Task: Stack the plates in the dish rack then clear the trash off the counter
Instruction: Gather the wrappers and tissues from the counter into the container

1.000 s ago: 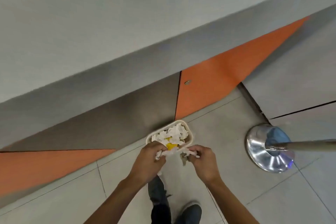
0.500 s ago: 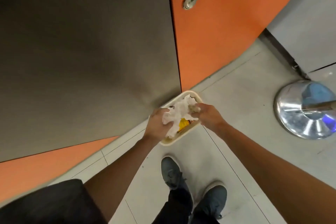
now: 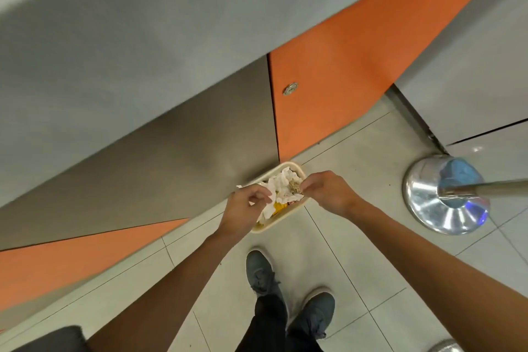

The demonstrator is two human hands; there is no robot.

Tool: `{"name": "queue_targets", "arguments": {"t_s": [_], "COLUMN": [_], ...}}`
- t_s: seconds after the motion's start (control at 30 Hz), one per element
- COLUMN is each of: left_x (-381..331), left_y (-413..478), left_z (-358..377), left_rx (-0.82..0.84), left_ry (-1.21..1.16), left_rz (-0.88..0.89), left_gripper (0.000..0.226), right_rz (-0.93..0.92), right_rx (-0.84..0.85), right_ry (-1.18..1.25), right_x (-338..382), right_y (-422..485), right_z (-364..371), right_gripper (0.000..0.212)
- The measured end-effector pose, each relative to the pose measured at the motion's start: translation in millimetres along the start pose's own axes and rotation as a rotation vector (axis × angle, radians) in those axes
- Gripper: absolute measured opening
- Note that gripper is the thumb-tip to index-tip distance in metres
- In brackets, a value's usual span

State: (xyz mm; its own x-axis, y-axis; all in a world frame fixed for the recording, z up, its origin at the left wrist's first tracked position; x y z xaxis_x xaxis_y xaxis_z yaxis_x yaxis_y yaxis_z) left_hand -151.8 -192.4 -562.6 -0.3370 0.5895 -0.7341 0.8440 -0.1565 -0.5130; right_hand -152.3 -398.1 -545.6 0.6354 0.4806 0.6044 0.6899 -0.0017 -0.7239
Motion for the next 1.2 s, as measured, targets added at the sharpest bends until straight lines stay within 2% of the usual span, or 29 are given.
{"name": "queue_targets", "arguments": {"t_s": [0.13,0.27,0.43,0.63,0.73,0.97,1.1,1.2], "left_x": [-44,-89,-157,-219,-217,-180,-148,-124], "left_y": [-42,-98,-179,-274,-316,-348,-340,-324], "left_z": [-26,-49,-88,-174,-225,-353,-442,-514], "left_rx": [-0.062,-0.133,-0.205,-0.334,-0.427,-0.638,-0.7,-0.794], "left_ry": [-0.1,-0.172,-0.229,-0.286,-0.306,-0.335,-0.281,-0.183], "left_rz": [0.005,-0.014,0.048,0.141,0.152,0.105,0.111,0.112], "left_gripper": [0.028,0.025,0.022,0.024,0.021,0.027,0.027,0.022], "right_rz": [-0.138,-0.262,-0.413,-0.63,-0.715,-0.851,-0.903,-0.891], "right_rx": [0.044,0.072,0.019,-0.024,0.031,0.156,0.129,0.053], "right_ry": [-0.055,-0.06,-0.067,-0.109,-0.111,-0.202,-0.294,-0.408], "right_x": [42,85,140,234,285,401,470,519], "right_y": [-50,-114,-199,-293,-326,-336,-314,-284], "right_z": [-3,-7,-14,-12,8,72,122,160], "right_gripper": [0.012,0.02,0.018,0.016,0.015,0.015,0.01,0.018]}}
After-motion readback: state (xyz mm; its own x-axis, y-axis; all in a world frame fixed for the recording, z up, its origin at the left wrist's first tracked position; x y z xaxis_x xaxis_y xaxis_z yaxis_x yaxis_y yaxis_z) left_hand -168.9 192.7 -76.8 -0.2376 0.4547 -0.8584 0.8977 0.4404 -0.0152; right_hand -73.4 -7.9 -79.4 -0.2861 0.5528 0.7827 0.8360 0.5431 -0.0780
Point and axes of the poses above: each hand's wrist, its own y-axis towards the middle knuckle, its own z-axis out of the palm, x = y × z, the point moved 4 cm from there along y, towards the middle knuckle, and after that the axes turned 3 degrees about y, right-handed, at the moved point
